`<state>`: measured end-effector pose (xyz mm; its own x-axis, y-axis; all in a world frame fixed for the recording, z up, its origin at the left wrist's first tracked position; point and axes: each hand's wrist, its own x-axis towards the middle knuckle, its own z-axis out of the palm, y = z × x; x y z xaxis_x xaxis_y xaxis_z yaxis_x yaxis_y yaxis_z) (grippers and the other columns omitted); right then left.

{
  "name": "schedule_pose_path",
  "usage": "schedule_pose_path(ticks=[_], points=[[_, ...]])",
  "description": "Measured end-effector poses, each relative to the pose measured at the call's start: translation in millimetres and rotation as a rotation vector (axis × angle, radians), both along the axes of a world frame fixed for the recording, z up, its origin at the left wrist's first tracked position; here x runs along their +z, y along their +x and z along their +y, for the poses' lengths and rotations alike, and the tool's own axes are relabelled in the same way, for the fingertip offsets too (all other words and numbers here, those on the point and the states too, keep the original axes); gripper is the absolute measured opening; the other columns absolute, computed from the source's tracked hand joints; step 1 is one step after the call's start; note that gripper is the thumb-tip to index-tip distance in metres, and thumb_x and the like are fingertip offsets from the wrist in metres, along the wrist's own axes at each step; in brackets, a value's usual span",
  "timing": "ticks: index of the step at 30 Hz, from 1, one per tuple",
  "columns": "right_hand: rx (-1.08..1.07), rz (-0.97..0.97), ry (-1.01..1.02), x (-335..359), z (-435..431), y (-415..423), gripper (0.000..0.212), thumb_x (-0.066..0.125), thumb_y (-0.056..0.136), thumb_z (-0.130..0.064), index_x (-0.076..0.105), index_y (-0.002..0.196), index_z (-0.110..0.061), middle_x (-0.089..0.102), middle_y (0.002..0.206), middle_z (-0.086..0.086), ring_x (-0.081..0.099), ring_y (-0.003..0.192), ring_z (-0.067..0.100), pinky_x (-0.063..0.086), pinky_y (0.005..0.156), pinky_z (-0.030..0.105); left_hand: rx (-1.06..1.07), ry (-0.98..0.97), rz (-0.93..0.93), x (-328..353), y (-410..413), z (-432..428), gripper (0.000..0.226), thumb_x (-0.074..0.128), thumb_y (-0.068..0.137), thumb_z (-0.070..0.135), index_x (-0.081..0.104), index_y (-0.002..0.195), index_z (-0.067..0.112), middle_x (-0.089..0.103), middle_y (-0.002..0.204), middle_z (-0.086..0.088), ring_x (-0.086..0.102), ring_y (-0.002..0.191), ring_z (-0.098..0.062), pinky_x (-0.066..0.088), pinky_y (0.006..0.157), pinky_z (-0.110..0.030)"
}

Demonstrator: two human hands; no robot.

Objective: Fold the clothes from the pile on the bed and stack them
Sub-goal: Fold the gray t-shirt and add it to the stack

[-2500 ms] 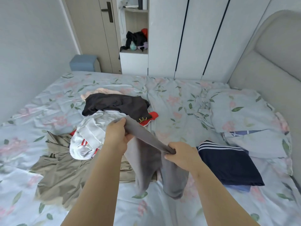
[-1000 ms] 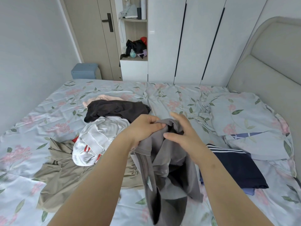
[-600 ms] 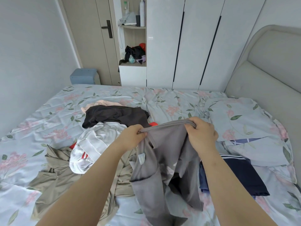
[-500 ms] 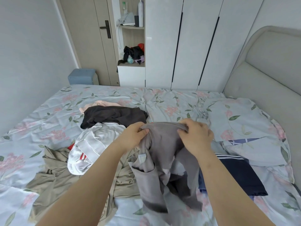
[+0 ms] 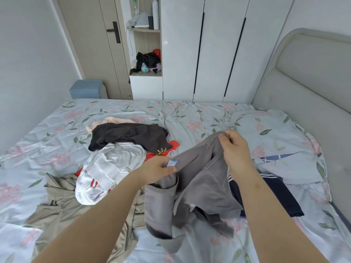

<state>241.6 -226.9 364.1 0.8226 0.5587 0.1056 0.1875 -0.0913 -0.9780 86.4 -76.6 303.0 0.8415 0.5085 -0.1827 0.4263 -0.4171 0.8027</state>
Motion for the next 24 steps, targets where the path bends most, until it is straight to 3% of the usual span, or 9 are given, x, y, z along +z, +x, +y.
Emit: schedule_pose_path(ticks=[3, 5, 8, 11, 14, 16, 19, 24], points=[[-0.135, -0.03, 0.031, 1.7, -12.0, 1.3, 0.017, 0.044, 0.098, -0.011, 0.055, 0.084, -0.008, 0.046, 0.072, 0.0, 0.039, 0.062, 0.007, 0.033, 0.053, 0.009, 0.044, 0.143, 0.156, -14.5, -15.7, 9.0, 0.013, 0.056, 0.092, 0.021, 0.061, 0.084, 0.012, 0.062, 0.079, -0.004, 0.056, 0.075, -0.015, 0.041, 0.069, -0.027], [-0.195, -0.087, 0.004, 2.5, -22.4, 1.8, 0.019, 0.045, 0.097, -0.011, 0.053, 0.081, -0.005, 0.041, 0.066, 0.0, 0.035, 0.06, 0.009, 0.031, 0.05, 0.013, 0.089, 0.288, 0.275, -18.8, -24.6, 13.9, 0.019, 0.053, 0.094, 0.024, 0.06, 0.086, 0.008, 0.062, 0.087, -0.008, 0.057, 0.088, -0.024, 0.042, 0.075, -0.033], [-0.287, -0.213, -0.105, -2.4, -41.6, 2.6, 0.02, 0.05, 0.095, -0.014, 0.059, 0.08, -0.004, 0.051, 0.07, 0.009, 0.043, 0.066, 0.021, 0.036, 0.061, 0.028, 0.217, 0.346, 0.277, -8.2, -36.3, 14.6, 0.032, 0.051, 0.096, 0.025, 0.047, 0.065, 0.018, 0.048, 0.072, -0.001, 0.049, 0.074, -0.021, 0.034, 0.056, -0.026], [-0.359, -0.262, -0.203, -10.5, -62.6, 2.9, 0.019, 0.054, 0.093, -0.024, 0.069, 0.094, -0.012, 0.059, 0.089, 0.021, 0.05, 0.077, 0.03, 0.04, 0.07, 0.032, 0.337, 0.075, 0.152, 5.0, -45.7, 11.7, 0.028, 0.052, 0.096, 0.027, 0.049, 0.069, 0.018, 0.043, 0.064, -0.001, 0.043, 0.058, -0.015, 0.034, 0.049, -0.02], [-0.331, -0.192, -0.212, -6.5, -80.3, -4.2, 0.014, 0.048, 0.097, -0.021, 0.06, 0.09, -0.017, 0.057, 0.078, 0.013, 0.049, 0.072, 0.026, 0.037, 0.068, 0.03, 0.451, -0.445, -0.009, 24.8, -56.6, -6.2, 0.017, 0.046, 0.1, 0.026, 0.048, 0.085, 0.018, 0.039, 0.056, -0.001, 0.044, 0.042, -0.01, 0.054, 0.049, -0.025], [-0.315, -0.03, -0.072, -0.3, -91.5, -11.7, 0.017, 0.043, 0.1, -0.018, 0.058, 0.095, -0.012, 0.055, 0.067, 0.008, 0.05, 0.059, 0.025, 0.044, 0.06, 0.031, 0.508, -0.611, -0.158, 38.0, -61.3, -20.5, 0.015, 0.045, 0.101, 0.025, 0.045, 0.087, 0.017, 0.052, 0.057, -0.004, 0.059, 0.043, -0.013, 0.058, 0.055, -0.036], [-0.245, 0.252, 0.136, 16.8, -112.2, -27.0, 0.017, 0.035, 0.103, -0.021, 0.051, 0.103, -0.017, 0.061, 0.082, 0.009, 0.061, 0.065, 0.024, 0.056, 0.063, 0.037, 0.565, -0.556, -0.365, 56.6, -64.3, -45.2, 0.019, 0.045, 0.1, 0.025, 0.043, 0.082, 0.019, 0.061, 0.076, -0.007, 0.067, 0.069, -0.017, 0.057, 0.067, -0.042], [-0.215, 0.224, 0.258, 44.1, -154.1, -48.7, 0.023, 0.031, 0.104, -0.026, 0.046, 0.087, -0.031, 0.058, 0.111, 0.004, 0.057, 0.101, 0.02, 0.053, 0.082, 0.045, 0.621, -0.372, -0.663, 90.8, -79.4, -99.3, 0.021, 0.049, 0.098, 0.022, 0.041, 0.079, 0.023, 0.052, 0.081, 0.003, 0.054, 0.084, -0.016, 0.048, 0.075, -0.037]])
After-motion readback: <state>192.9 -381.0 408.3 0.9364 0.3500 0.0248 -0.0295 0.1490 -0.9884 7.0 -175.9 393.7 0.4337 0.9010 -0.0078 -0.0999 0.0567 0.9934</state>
